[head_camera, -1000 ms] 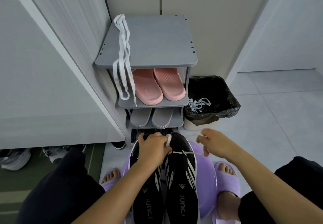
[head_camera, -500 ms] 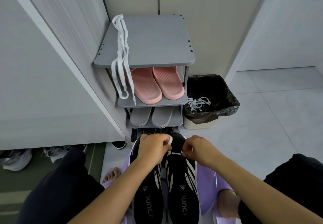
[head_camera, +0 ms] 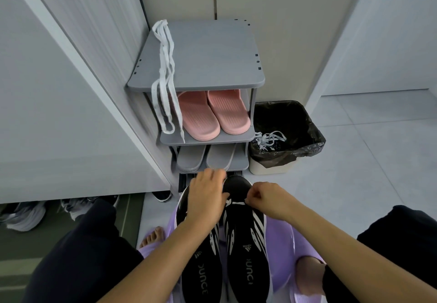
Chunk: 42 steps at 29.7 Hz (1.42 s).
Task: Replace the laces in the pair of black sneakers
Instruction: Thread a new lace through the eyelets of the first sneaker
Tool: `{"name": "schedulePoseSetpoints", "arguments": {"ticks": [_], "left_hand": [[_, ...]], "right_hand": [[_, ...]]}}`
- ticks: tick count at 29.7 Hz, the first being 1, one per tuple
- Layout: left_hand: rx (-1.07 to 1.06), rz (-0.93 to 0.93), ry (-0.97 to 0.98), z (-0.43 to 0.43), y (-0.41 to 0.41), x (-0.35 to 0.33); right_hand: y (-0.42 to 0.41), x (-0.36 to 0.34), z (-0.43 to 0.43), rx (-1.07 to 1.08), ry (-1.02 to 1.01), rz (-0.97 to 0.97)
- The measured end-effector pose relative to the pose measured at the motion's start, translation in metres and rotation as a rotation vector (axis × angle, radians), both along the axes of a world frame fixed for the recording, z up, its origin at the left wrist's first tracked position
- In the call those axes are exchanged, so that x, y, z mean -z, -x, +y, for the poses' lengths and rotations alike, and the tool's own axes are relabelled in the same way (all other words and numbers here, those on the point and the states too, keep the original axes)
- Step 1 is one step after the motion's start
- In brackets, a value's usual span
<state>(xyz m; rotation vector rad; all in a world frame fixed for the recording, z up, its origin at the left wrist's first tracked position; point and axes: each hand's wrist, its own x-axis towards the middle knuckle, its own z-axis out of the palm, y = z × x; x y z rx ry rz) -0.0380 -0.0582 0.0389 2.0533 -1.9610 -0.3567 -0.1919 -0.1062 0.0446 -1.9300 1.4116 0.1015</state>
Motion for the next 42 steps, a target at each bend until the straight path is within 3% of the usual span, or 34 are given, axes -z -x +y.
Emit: {"name": "schedulePoseSetpoints", "arguments": {"ticks": [3,8,18,22,27,32,36,39,42], "left_hand": [[0.192,-0.071,-0.094,0.0,0.015,0.002],[0.186,-0.171,-0.183,-0.007,0.023,0.011],[0.154,0.141,-0.269,-0.008,0.013,0.009],[0.168,0.076,-0.3,-0.01,0.016,0.01],[0.092,0.181,-0.382,-0.016,0.018,0.008],[0.102,0.14,-0.432,-0.018,0.019,0.011],[0.171,-0.011,-0.419,-0.016,0.023,0.013],[0.146,0.171,-0.366,-0.015,0.014,0.011],[0.145,0.245,-0.263,-0.012,-0.007,0.006]], "right_hand": [[0.002,0.001,-0.004,0.003,-0.039,0.022],[0.003,0.006,-0.001,0.184,-0.179,-0.138],[0.003,0.006,-0.002,0.12,-0.195,-0.106],[0.004,0.003,-0.003,0.081,-0.169,-0.1],[0.008,0.001,-0.004,0.077,-0.156,-0.1],[0.003,0.001,-0.005,0.048,-0.097,0.048],[-0.001,-0.001,-0.005,0.097,-0.206,-0.016],[0.003,-0.003,-0.004,0.255,-0.31,-0.166],[0.008,-0.002,-0.004,0.232,-0.312,-0.161]]}}
